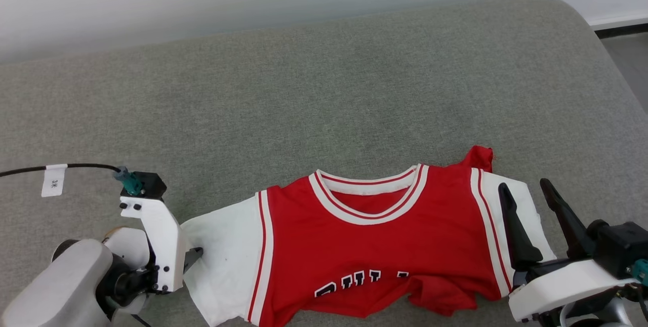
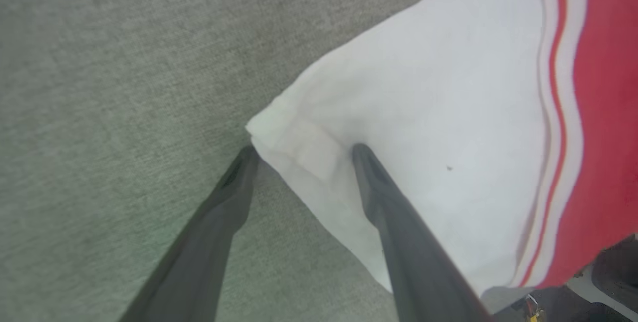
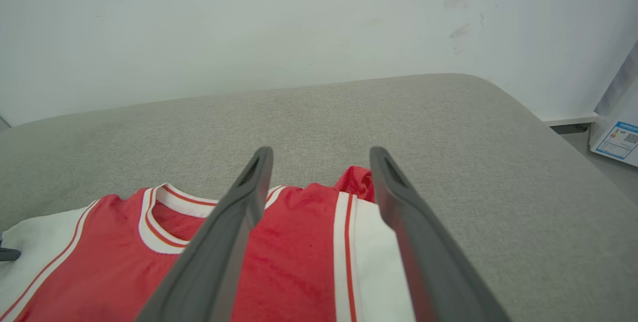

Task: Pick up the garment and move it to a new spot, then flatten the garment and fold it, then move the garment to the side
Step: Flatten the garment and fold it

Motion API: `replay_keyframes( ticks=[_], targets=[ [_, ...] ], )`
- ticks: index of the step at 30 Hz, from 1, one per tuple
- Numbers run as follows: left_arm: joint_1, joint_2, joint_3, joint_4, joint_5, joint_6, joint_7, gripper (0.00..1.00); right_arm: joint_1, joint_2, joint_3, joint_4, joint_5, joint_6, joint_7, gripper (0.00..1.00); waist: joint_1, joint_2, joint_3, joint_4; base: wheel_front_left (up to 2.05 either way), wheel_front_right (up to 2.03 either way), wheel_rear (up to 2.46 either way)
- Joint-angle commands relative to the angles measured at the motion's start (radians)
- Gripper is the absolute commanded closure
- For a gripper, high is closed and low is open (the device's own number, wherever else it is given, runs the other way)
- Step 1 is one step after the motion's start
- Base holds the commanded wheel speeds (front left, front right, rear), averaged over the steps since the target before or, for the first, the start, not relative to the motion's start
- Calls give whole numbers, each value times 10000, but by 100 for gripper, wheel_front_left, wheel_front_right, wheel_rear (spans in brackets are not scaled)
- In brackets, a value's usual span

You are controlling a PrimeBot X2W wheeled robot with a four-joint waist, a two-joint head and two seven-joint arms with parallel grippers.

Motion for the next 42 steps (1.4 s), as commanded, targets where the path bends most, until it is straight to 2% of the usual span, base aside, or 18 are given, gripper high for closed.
replay_keyframes(
  ticks=[1,2,3,8,13,17,19,20,21,25,32,38,39,40,41,42],
  targets=[
    [446,-437,-421,332,-198,-85,327,58,-86,35,-5,58,57,-7,-64,0,0,0,75,-85,0,0,0],
    [507,-580,-529,382,-232,-112,441,87,-100,34,-25,91,72,-7,-71,0,0,0,82,-101,0,0,0],
    [519,-693,-578,419,-242,-122,425,100,-115,35,-38,112,88,-5,-72,0,0,0,88,-114,0,0,0],
    [540,-884,-292,427,8,96,-601,100,-96,37,-202,219,242,-7,37,0,0,0,-49,-51,0,0,0],
    [587,-851,206,40,435,670,-2077,100,88,30,-572,411,644,-5,587,0,0,0,-360,144,0,0,0],
    [848,-734,558,-603,714,1152,-3085,100,62,-132,-1369,973,1192,-5,1812,0,0,0,-524,309,0,0,0],
    [998,-634,717,-1258,918,1429,-3568,100,-231,-413,-2111,1625,1549,-5,3003,0,0,0,-545,423,0,0,0],
    [1034,-598,736,-1464,987,1520,-3656,100,-350,-487,-2319,1821,1636,-5,3421,0,0,0,-539,466,0,0,0],
    [1079,-534,738,-1934,1142,1679,-3793,100,-559,-730,-2713,2247,1702,-5,4369,0,0,0,-483,583,0,0,0],
    [967,-468,723,-2753,1391,1943,-3851,100,-1224,-1095,-2965,2917,1935,-5,5868,0,0,0,-239,779,0,0,0],
    [622,-410,617,-3543,1721,2122,-3754,100,-2466,-1562,-2451,3859,1995,-5,6961,0,0,0,388,1093,0,0,0],
    [458,-446,577,-3618,1743,2061,-3740,100,-2831,-1492,-2040,5250,2038,-5,7719,0,0,0,765,1329,0,0,0],
    [460,-443,577,-3586,1731,2048,-3759,100,-2837,-1428,-1932,5433,2081,-5,7847,15,0,0,781,1350,0,0,0],
    [474,-450,575,-3552,1709,2036,-3758,100,-2840,-1405,-1823,5555,2121,-4,7866,62,0,0,792,1372,0,0,0],
    [488,-448,569,-3535,1702,2016,-3768,100,-2847,-1334,-1800,5704,2251,-4,7934,100,0,0,794,1388,0,0,0],
    [502,-456,571,-3514,1681,2002,-3783,100,-2831,-1339,-1728,5781,2268,-1,7954,100,0,0,787,1396,0,0,0]
  ],
)
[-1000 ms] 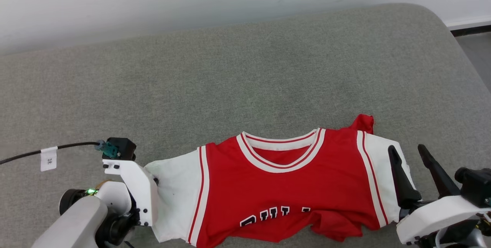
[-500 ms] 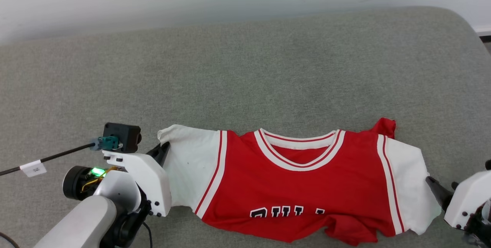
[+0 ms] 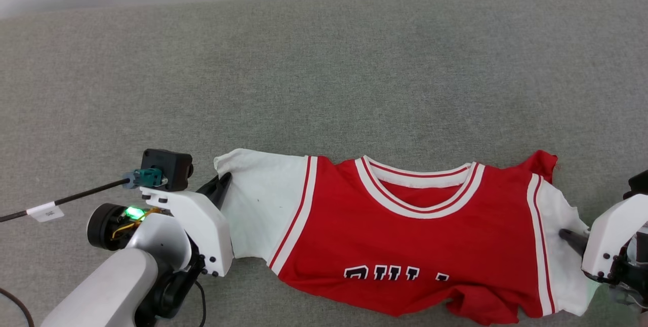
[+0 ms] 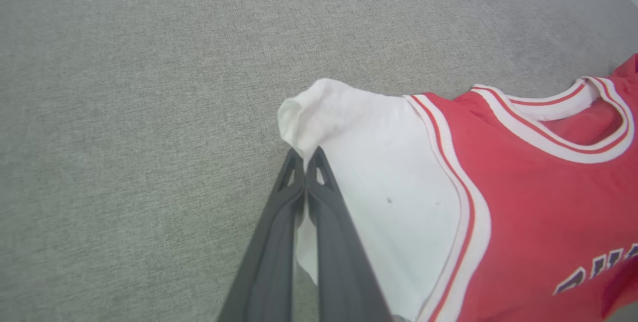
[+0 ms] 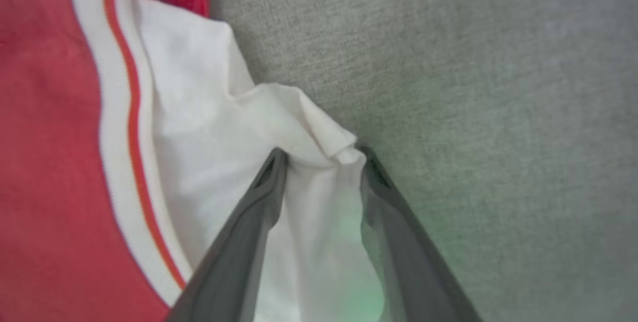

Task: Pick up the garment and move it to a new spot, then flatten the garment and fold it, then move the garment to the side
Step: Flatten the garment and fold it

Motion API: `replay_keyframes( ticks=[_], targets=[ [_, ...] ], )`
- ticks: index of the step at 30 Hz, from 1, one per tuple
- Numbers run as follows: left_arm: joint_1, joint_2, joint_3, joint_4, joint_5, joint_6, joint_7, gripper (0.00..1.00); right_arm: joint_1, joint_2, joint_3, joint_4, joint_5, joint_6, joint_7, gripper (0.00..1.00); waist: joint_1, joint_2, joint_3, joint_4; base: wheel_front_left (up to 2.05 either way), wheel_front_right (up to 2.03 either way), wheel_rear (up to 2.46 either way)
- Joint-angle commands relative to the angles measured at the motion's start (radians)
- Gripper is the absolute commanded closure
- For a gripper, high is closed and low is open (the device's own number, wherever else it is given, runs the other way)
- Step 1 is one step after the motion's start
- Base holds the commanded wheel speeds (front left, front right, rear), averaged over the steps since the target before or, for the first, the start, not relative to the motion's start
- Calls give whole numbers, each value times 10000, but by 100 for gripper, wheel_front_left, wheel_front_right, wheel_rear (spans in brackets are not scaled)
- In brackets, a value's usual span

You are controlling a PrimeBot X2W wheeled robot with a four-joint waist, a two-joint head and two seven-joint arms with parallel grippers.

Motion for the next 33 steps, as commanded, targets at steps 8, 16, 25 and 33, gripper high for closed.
replay_keyframes(
  ticks=[8,16,25,33],
  targets=[
    [91,92,158,213,106,39,-463,100,-352,-356,377,-279,-331,7,-794,100,0,0,-627,-76,0,0,0],
    [-406,115,622,343,258,164,-1157,100,-1055,-679,501,-1551,-1020,-1,-1346,100,0,0,-1688,-130,0,0,0],
    [-2295,-168,1500,1622,-181,-270,-1431,100,-3128,-1045,1236,-1376,-1019,-1,-1562,100,0,0,-1889,-43,0,0,0],
    [-5089,-562,1529,3581,97,-1061,-1436,100,-5797,-1229,1800,-225,-937,-1,-2482,100,0,0,-842,107,0,0,0]
  ],
)
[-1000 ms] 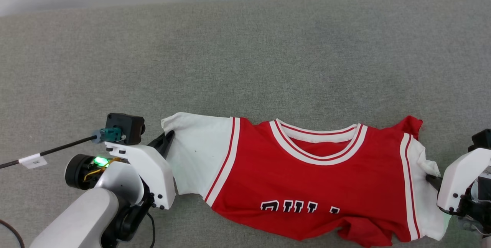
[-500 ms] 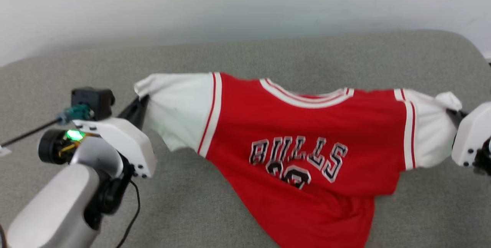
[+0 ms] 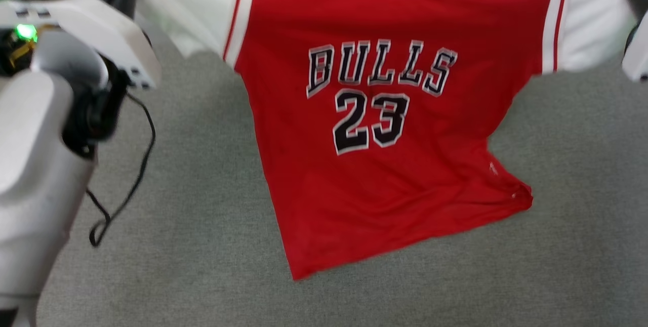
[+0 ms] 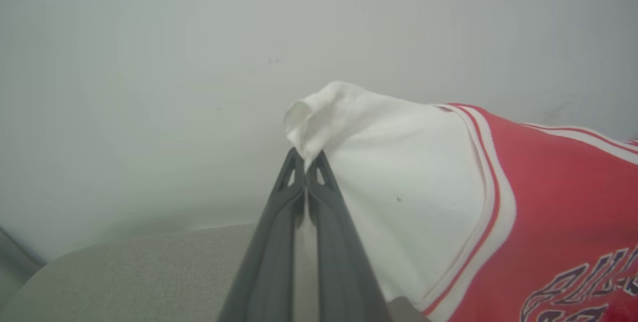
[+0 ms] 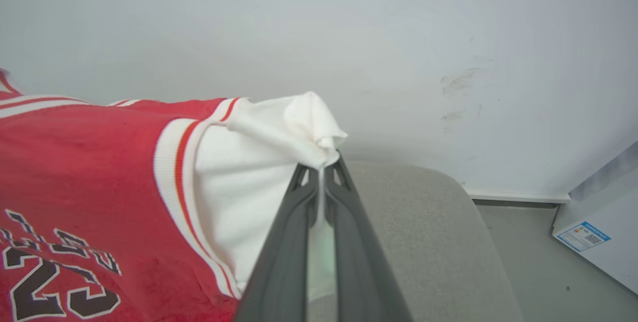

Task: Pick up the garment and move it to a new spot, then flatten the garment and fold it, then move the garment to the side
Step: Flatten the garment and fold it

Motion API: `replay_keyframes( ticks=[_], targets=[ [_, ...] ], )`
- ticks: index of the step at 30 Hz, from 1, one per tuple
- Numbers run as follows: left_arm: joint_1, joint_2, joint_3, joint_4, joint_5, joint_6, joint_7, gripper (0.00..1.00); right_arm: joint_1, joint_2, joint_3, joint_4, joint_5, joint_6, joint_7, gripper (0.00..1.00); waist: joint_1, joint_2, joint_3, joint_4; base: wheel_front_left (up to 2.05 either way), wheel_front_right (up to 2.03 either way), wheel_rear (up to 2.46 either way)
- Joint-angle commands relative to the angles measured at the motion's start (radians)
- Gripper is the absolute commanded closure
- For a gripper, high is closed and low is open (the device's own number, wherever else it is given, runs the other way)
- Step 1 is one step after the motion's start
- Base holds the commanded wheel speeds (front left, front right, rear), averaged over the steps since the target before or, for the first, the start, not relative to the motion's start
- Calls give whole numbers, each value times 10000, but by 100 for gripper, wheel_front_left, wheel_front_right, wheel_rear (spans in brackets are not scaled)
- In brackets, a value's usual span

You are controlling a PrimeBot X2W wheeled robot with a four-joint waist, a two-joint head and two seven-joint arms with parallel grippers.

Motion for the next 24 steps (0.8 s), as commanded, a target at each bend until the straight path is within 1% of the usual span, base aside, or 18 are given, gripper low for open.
replay_keyframes(
  ticks=[1,8,12,13,20,24],
  targets=[
    [-814,-70,28,471,153,-193,-111,100,-759,-81,120,310,-13,-7,-314,100,0,0,639,65,0,0,0],
    [-3480,-365,106,2015,662,-807,-743,100,-3311,-16,569,1373,-112,-7,-1520,100,0,0,2000,25,0,0,0],
    [-4780,-458,159,2671,1000,-986,-1312,100,-4651,128,757,1803,-303,-7,-2376,100,0,0,2644,-37,0,0,0],
    [-4780,-458,159,2671,1000,-986,-1312,100,-4651,128,757,1803,-303,-7,-2376,100,0,0,2644,-37,0,0,0],
    [-6684,-486,299,3429,1429,-1270,-2327,100,-6673,370,1031,2510,-767,-7,-3908,100,0,0,3318,-188,0,0,0],
    [-7421,-501,306,3727,1569,-1431,-2648,100,-7547,405,1259,2941,-809,-7,-4422,100,0,0,3540,-247,0,0,0]
  ],
)
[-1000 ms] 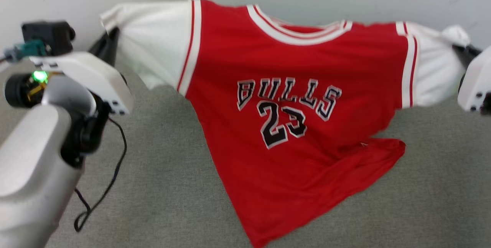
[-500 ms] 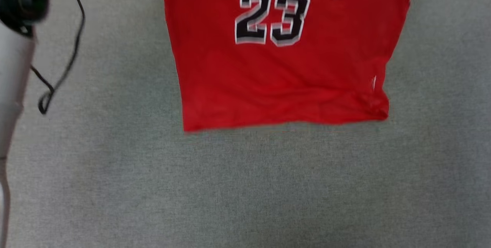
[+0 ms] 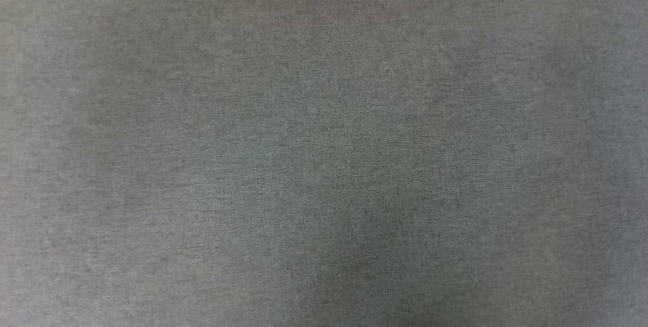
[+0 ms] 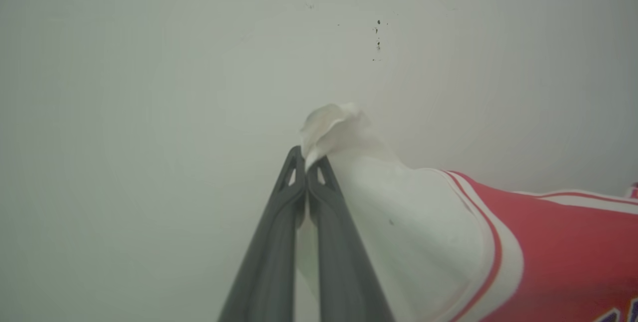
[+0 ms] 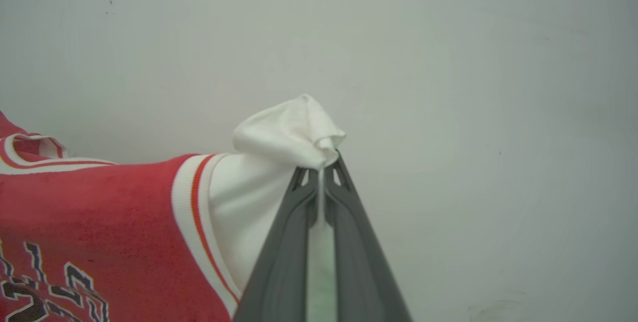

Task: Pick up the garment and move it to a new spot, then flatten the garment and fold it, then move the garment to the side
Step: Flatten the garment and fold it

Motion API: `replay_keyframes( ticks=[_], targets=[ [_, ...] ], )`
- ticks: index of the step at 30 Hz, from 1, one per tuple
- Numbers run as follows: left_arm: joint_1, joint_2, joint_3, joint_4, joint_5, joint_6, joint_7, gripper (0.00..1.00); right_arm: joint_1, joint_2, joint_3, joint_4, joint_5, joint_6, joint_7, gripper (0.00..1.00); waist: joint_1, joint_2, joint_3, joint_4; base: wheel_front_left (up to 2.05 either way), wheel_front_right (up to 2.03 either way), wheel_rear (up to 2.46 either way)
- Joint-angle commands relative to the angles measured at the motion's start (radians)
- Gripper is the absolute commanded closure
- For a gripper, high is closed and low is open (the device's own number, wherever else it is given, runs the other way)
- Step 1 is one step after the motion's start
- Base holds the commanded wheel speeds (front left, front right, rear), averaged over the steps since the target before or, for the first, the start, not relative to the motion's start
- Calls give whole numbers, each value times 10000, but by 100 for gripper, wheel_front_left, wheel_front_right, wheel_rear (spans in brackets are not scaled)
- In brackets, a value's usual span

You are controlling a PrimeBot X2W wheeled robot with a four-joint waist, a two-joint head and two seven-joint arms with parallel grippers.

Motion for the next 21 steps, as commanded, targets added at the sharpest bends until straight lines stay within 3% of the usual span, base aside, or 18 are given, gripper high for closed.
replay_keyframes(
  ticks=[1,9,21],
  targets=[
    [-240,10,-18,106,65,-70,-74,100,-316,1,95,139,30,-7,-148,100,-2,0,125,-45,0,0,0],
    [-618,-226,-120,666,34,-194,-207,100,-946,60,707,1064,263,-7,-521,100,-2,0,485,-69,0,0,0],
    [721,-694,-73,1545,-720,-712,-361,100,-240,150,1725,2436,1317,-7,-917,100,-2,0,836,94,0,0,0]
  ],
)
